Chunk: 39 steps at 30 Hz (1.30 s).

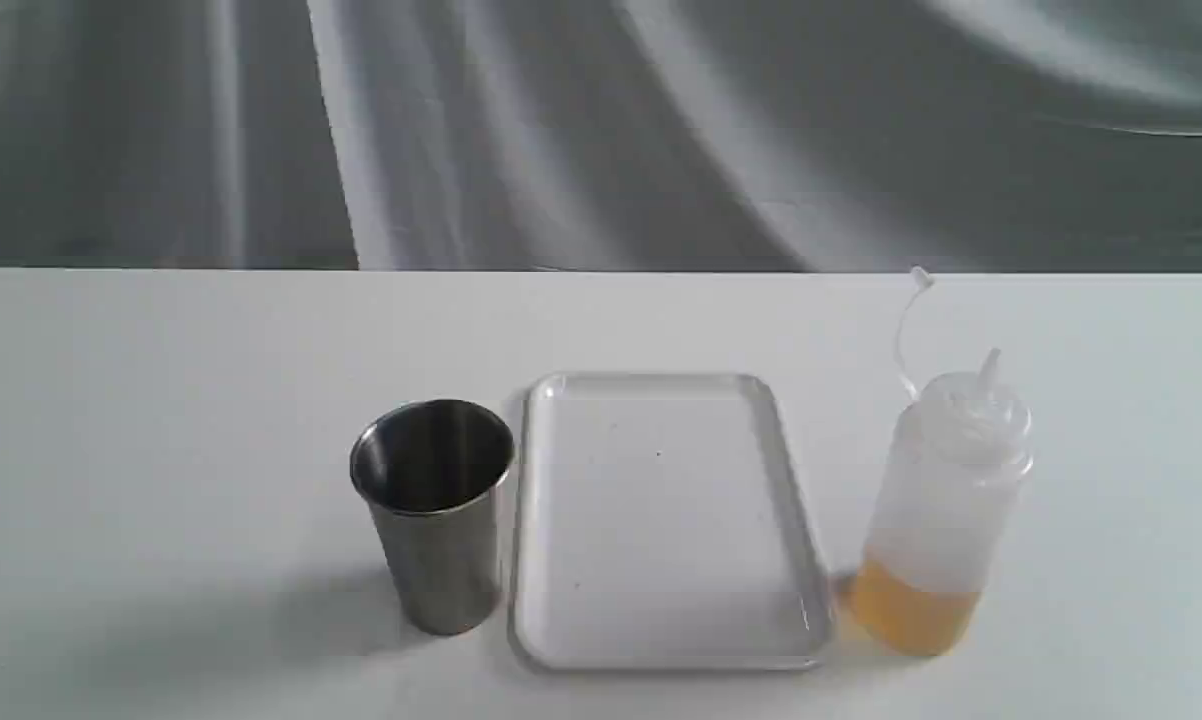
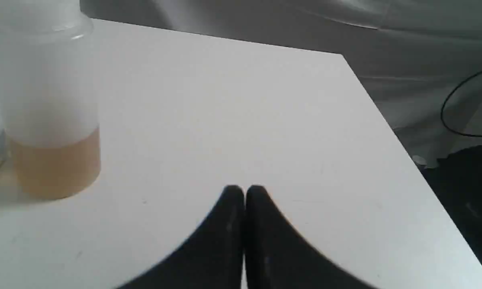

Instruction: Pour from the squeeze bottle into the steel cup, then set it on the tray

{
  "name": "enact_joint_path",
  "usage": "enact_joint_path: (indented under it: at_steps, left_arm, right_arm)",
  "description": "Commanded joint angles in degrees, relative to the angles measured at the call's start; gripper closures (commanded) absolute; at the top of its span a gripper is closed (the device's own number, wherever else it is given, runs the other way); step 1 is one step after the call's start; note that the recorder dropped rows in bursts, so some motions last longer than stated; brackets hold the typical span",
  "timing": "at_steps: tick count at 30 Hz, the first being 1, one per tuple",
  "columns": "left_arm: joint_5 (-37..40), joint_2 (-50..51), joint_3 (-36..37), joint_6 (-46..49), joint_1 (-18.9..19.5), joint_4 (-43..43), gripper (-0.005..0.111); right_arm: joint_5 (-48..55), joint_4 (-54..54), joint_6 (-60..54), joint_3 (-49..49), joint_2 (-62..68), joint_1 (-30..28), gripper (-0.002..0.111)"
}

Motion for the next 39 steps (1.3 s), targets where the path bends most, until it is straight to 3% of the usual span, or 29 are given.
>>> enact_joint_path:
  at_steps: [1, 32, 39]
  left_arm:
    - [-0.43, -0.15, 0.25, -0.35, 0.09, -0.06, 0.107]
    - [-0.43, -0.15, 0.25, -0.34, 0.09, -0.06, 0.107]
    - [-0.43, -0.15, 0.25, -0.19, 0.09, -0.06, 0.107]
  right_arm:
    - [-0.56, 0.07, 0.11, 0.17, -0.38, -0.44, 0.108]
    - [0.60, 0.04, 0.11, 0.17, -0.38, -0.44, 0.108]
    - [7.41, 0.04, 0.11, -12.17, -0.38, -0.44, 0.108]
